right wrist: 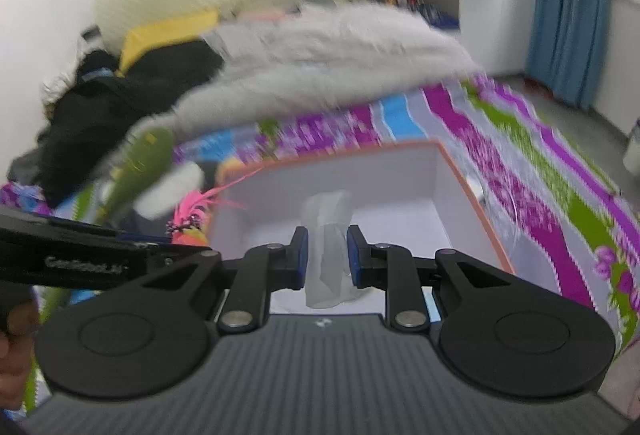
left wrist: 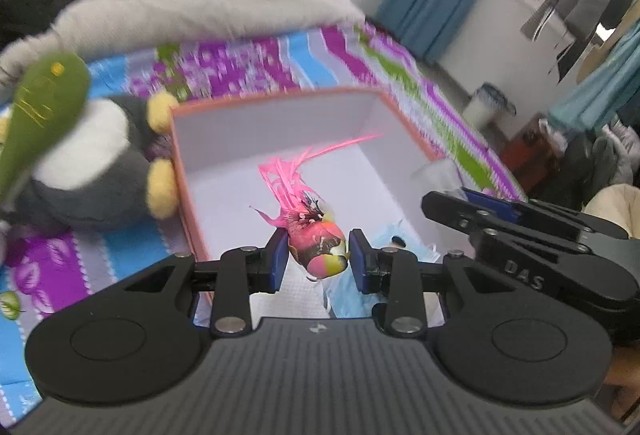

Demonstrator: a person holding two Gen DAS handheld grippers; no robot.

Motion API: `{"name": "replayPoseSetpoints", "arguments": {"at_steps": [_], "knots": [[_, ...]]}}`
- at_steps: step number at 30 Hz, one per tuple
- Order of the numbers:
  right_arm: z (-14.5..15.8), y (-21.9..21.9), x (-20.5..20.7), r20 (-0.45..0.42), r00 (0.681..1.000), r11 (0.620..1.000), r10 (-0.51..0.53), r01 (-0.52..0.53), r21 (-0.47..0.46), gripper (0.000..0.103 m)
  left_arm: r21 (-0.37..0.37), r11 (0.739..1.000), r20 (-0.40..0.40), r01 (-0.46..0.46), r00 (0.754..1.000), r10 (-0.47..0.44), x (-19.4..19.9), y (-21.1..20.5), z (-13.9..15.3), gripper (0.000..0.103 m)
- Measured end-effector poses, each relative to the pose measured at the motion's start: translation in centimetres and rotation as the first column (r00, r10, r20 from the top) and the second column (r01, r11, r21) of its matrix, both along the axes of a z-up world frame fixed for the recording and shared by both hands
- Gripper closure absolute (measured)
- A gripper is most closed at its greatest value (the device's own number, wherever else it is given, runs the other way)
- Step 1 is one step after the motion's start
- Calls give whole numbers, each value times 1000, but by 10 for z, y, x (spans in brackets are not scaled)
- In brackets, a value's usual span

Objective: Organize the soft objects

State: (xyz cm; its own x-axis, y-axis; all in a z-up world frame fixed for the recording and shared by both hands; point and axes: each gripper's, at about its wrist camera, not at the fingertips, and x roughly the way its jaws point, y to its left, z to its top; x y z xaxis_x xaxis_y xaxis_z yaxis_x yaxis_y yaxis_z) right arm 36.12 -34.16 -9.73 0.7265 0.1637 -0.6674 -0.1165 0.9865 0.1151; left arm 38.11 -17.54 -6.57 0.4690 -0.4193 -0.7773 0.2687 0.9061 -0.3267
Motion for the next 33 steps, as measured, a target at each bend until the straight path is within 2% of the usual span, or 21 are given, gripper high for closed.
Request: {"name": "replayPoseSetpoints", "arguments": {"at_steps": [7,12,17,19,20,21,22,24,28,33], "knots": [[-49,-9,31,-148,989,1000,-21,19,-12,78,35,999,-146,39,989,-34,43,-23,-48,65],[-76,-22,43,-237,971,998,-34,44,37,78,73,997,-181,41,983,-27,57,-31,-67,65],[-87,-24,46,-263,964,999,-43,47,11,75,95,994,-203,50,979,-30,59,-35,-76,65],[-90,-25,47,-270,962,999,-41,46,10,72,109,993,-199,52,980,-30,59,-35,-78,63],[-91,-25,46,-273,961,999,-39,45,16,73,117,992,-201,53,979,-29,59,-36,-79,58],[-91,-24,46,-272,962,999,-35,42,19,68,120,991,-207,55,978,-29,59,-35,-79,51],[-89,-23,46,-271,962,999,-31,37,17,60,119,991,-209,59,977,-33,59,-36,-78,50],[-86,-21,44,-260,965,1000,-28,29,1,50,120,991,-195,53,980,-29,57,-34,-74,49],[-73,-24,38,-227,973,999,-45,46,-1,50,105,993,-166,51,986,-33,50,-28,-56,49],[-40,-24,19,-147,988,999,-53,54,7,50,127,990,-65,67,996,-59,32,-24,-17,49]]}}
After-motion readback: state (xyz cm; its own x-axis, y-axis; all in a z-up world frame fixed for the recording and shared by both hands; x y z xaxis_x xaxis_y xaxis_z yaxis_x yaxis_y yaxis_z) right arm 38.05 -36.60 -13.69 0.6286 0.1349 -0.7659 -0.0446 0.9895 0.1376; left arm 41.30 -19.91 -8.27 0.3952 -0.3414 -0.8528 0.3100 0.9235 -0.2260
